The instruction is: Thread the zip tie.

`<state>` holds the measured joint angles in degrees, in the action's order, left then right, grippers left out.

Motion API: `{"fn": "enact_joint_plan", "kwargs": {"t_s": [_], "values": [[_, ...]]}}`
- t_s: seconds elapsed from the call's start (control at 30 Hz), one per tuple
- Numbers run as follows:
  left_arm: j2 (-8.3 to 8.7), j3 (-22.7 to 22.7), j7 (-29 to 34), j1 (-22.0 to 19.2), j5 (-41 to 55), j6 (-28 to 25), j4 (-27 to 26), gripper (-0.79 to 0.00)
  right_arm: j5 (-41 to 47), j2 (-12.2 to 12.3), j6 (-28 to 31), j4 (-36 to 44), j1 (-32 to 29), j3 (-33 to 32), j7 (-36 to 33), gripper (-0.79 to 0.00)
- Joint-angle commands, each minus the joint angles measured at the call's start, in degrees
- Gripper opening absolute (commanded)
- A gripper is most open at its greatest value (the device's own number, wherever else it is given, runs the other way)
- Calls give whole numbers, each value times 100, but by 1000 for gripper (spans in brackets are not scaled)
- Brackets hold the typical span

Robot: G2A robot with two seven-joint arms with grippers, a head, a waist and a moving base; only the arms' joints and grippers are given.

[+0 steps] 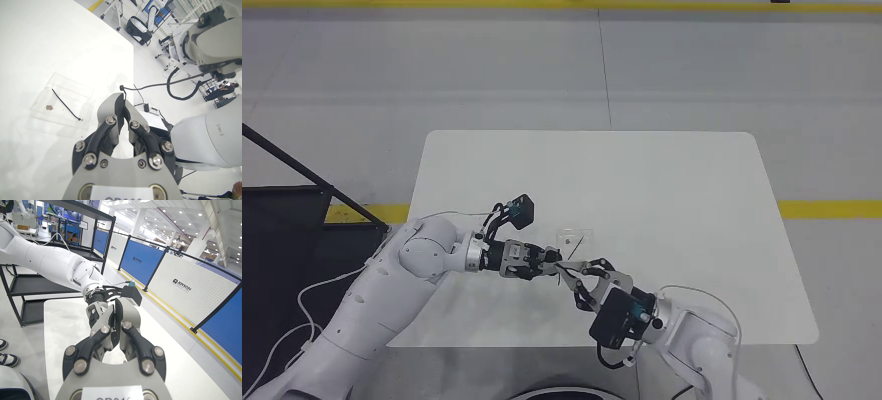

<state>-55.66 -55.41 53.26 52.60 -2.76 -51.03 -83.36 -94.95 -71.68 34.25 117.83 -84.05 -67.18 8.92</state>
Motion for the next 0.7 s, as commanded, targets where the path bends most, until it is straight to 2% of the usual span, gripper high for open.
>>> {"fn": "enact_joint_plan", "kwargs": {"t_s": [0.0,0.67], "values": [[0,0,0,0,0,0,0,-785,3,7,-8,1,3,2,-2,-785],[39,-26,-350,172,-358,87,-241,-785,-42,53,-466,4,27,77,-253,-785]]}}
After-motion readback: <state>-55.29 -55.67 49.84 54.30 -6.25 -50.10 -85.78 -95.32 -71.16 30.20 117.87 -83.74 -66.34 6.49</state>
